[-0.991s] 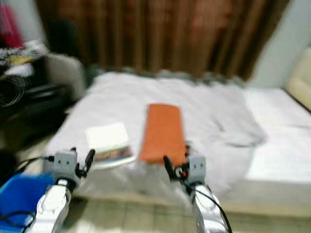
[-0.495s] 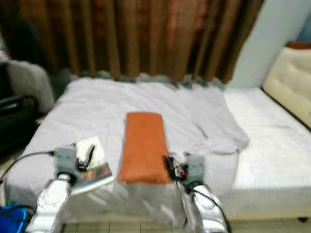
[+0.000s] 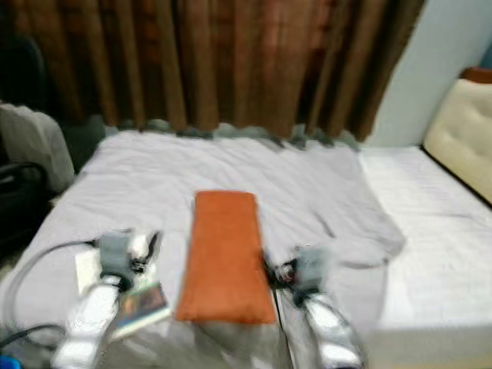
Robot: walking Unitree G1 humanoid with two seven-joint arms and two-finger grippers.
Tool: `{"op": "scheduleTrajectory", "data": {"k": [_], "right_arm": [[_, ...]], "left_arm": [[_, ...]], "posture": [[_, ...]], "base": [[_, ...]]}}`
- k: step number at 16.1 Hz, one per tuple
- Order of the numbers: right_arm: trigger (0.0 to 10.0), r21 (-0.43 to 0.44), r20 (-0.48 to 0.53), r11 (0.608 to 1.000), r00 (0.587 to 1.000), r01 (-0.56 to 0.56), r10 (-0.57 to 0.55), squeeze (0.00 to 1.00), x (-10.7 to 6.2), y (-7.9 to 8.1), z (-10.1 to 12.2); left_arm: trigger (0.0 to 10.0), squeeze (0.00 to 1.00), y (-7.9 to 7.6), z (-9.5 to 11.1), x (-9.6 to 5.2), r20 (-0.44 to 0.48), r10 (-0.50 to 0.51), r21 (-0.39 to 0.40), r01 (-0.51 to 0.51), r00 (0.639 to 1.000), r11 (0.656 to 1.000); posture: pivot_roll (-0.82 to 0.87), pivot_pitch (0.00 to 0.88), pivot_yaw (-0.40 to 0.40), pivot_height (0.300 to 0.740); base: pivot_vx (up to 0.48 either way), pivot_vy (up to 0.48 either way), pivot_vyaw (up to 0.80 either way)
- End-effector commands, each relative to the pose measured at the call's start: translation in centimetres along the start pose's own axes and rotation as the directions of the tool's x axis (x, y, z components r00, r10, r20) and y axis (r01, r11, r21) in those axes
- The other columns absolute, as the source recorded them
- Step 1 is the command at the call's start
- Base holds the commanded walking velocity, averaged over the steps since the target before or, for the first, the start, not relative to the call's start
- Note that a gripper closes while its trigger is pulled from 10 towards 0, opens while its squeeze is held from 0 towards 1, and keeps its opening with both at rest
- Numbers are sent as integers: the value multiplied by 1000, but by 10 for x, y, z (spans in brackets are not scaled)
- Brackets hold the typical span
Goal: Clean up the room
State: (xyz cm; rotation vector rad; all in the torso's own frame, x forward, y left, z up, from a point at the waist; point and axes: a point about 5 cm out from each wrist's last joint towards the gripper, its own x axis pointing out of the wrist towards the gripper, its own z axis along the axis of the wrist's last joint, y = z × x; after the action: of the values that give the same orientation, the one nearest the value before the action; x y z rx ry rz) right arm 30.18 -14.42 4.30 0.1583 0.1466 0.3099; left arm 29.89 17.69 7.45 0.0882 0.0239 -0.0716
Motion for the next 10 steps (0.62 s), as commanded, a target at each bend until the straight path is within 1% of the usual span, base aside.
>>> {"op": "scheduleTrajectory", "data": {"k": [1, 2, 4, 5, 6, 7, 8, 9, 10], "right_arm": [[10000, 10, -20, 999, 999, 43, -43, 0, -2, -15, 1], [10000, 14, -22, 998, 998, 61, -60, 0, -1, -18, 3], [10000, 35, -34, 997, 997, 76, -75, 0, 1, -21, 3], [10000, 102, -131, 992, 989, 76, -62, 0, 4, -19, -8], [10000, 171, -214, 983, 977, 61, -23, 0, 7, -16, -16], [10000, 205, -240, 978, 971, 38, 13, 0, 10, -13, -17], [10000, 206, -239, 978, 971, 24, 26, 0, 12, -12, -15], [10000, 199, -230, 980, 973, 13, 34, 0, 13, -12, -13], [10000, 263, -142, 961, 988, 92, -56, 0, 15, -25, 1]], "left_arm": [[10000, 0, -15, 2, 8, -7, -66, -19, 66, 998, 998], [10000, 0, -20, 0, 11, -26, -97, -22, 97, 995, 995], [10000, 0, -19, -5, 16, -65, -106, -40, 103, 992, 994], [10000, 0, -11, -10, 24, -121, -78, -77, 69, 990, 995], [10000, 0, -1, -11, 30, -158, -40, -127, 20, 987, 992], [10000, 0, 10, -12, 34, -199, -13, -164, -21, 980, 986], [10000, 0, 16, -14, 36, -227, 4, -192, -49, 974, 980], [10000, 0, 19, -15, 36, -240, 14, -230, -71, 971, 971], [10000, 0, 19, -15, 39, -260, -40, -402, -71, 965, 913]], "posture": [[129, 0, -93, 740], [129, 0, -93, 740], [126, 0, -92, 740], [110, 0, -86, 740], [111, 6, -86, 740], [110, 25, -86, 740], [108, 36, -87, 740], [100, 80, -88, 740], [84, 211, -103, 740]], "base": [[480, 0, 0], [480, 0, 0], [480, 0, 0], [480, 0, 0], [0, 0, 0], [0, 0, 0], [0, 0, 0], [0, 0, 0], [0, 0, 0]]}}
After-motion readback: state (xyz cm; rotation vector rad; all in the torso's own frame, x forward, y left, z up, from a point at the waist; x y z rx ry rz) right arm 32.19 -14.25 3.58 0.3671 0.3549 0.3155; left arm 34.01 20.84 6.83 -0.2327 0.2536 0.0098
